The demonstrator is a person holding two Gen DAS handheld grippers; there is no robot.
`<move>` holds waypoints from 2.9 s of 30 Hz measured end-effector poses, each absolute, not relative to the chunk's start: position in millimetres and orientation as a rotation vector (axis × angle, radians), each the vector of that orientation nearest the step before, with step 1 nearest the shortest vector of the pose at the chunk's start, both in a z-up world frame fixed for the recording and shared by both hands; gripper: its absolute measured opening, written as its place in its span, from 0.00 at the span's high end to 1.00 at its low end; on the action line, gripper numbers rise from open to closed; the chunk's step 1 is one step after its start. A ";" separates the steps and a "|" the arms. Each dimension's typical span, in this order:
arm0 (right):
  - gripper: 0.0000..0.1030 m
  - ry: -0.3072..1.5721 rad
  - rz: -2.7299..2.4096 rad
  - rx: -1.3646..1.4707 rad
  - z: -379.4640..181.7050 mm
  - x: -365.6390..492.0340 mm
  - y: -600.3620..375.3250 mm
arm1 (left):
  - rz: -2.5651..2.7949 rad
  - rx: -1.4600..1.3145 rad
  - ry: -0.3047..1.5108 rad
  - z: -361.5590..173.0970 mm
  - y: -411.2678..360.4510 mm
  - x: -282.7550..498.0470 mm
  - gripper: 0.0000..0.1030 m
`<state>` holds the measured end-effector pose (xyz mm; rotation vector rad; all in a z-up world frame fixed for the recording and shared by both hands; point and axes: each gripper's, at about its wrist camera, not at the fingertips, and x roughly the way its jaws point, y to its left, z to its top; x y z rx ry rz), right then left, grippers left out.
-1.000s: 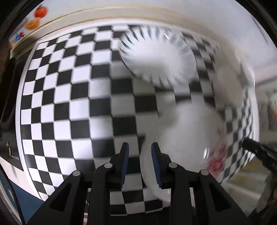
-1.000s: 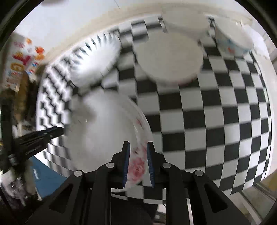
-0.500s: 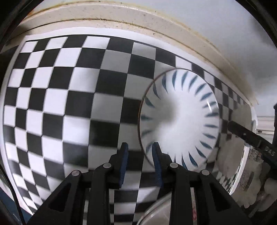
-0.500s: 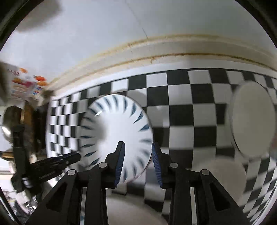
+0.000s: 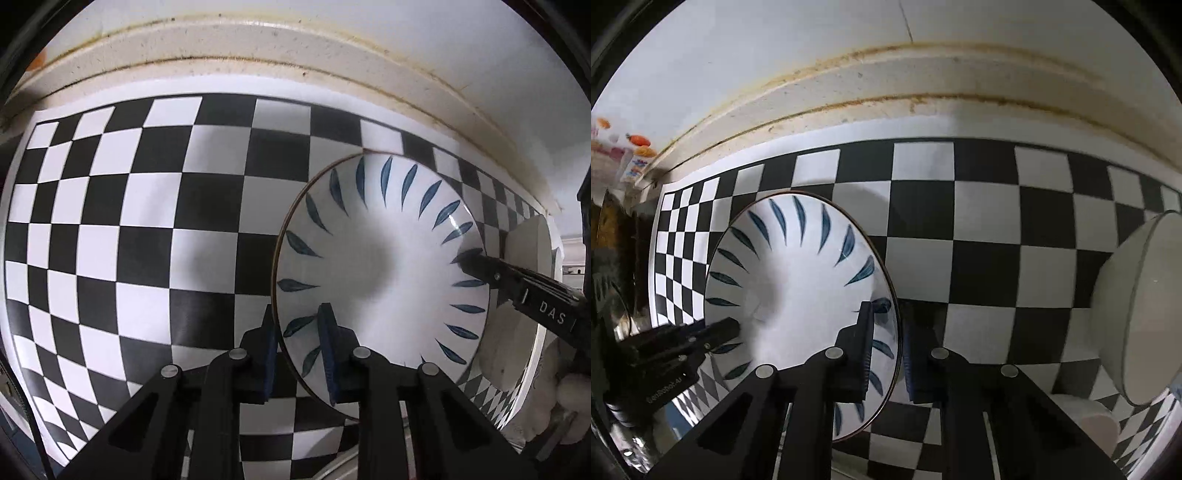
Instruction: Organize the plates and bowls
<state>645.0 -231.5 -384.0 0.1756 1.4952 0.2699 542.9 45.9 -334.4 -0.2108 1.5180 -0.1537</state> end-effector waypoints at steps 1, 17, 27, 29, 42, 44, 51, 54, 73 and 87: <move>0.84 1.491 0.273 0.185 -379.9 642.1 -231.6 | -0.154 -0.213 1.512 -330.4 46.2 541.8 0.82; 0.84 1.316 0.291 0.270 -270.5 559.4 -257.5 | -0.250 -0.135 1.365 -221.6 33.9 484.9 0.82; 0.84 1.256 0.269 0.313 -231.2 481.0 -275.6 | -0.320 -0.085 1.321 -191.9 19.8 426.8 0.82; 0.84 1.249 0.262 0.319 -228.6 466.6 -277.0 | -0.332 -0.072 1.324 -191.1 17.9 414.2 0.82; 0.85 1.314 0.235 0.354 -267.5 385.9 -280.4 | -0.348 -0.025 1.435 -240.8 10.9 362.7 0.82; 0.84 1.331 0.230 0.363 -278.8 378.7 -280.8 | -0.344 -0.017 1.455 -250.6 9.5 358.5 0.82; 0.84 1.368 0.207 0.365 -310.6 364.7 -280.7 | -0.330 0.003 1.490 -273.4 4.9 347.6 0.82; 0.85 1.379 0.209 0.372 -319.8 362.4 -280.6 | -0.318 -0.005 1.507 -281.1 5.9 348.0 0.82; 0.85 1.422 0.211 0.337 -345.5 375.7 -279.2 | -0.272 0.012 1.559 -310.7 -0.2 351.2 0.82; 0.82 1.487 0.148 0.306 -359.1 381.5 -277.6 | -0.260 0.003 1.581 -313.0 -0.3 353.3 0.82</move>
